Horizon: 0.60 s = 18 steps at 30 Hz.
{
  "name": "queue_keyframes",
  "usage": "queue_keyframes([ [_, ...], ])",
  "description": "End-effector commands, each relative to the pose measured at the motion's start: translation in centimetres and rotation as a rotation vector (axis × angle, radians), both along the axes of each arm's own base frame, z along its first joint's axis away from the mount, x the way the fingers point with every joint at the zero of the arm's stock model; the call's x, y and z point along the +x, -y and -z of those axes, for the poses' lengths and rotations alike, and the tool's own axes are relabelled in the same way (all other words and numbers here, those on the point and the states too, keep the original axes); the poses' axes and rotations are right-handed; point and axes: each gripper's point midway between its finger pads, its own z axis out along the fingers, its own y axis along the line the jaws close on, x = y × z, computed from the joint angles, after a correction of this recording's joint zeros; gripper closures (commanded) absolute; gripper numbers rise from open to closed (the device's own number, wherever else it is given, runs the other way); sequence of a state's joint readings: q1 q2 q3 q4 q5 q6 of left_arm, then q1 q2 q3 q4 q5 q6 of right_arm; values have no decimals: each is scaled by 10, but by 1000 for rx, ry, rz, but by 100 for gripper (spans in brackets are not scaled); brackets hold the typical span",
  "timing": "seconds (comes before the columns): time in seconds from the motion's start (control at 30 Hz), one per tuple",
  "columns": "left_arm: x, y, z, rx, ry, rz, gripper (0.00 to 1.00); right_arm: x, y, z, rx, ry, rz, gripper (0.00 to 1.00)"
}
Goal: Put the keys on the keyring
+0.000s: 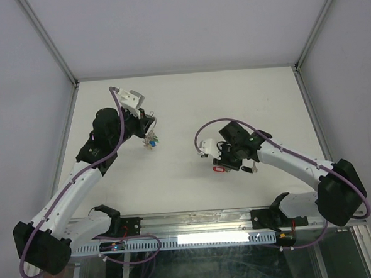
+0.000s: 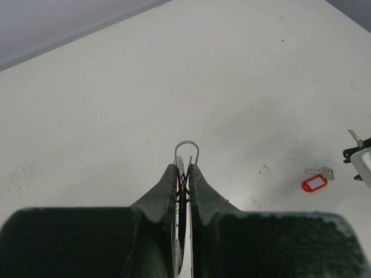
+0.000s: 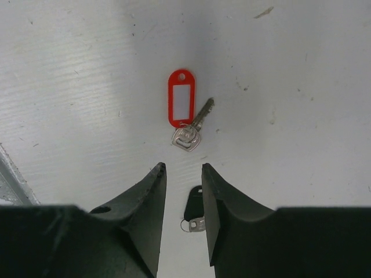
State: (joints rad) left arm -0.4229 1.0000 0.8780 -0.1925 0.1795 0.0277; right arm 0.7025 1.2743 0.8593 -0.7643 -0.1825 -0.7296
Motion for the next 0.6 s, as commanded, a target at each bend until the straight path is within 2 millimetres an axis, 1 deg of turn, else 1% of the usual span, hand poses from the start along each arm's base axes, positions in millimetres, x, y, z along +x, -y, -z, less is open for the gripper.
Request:
queue_keyframes([
  [0.0, 2, 8, -26, -75, 63, 51, 100, 12, -14, 6, 38, 36, -63, 66],
  [0.17, 3, 4, -26, -76, 64, 44, 100, 16, -16, 22, 15, 24, -83, 67],
  [0.33, 4, 4, -25, -76, 59, 48, 100, 13, -16, 35, -2, -16, -87, 67],
  [0.57, 4, 4, -24, -77, 58, 51, 100, 13, -17, 43, -17, -42, -85, 68],
])
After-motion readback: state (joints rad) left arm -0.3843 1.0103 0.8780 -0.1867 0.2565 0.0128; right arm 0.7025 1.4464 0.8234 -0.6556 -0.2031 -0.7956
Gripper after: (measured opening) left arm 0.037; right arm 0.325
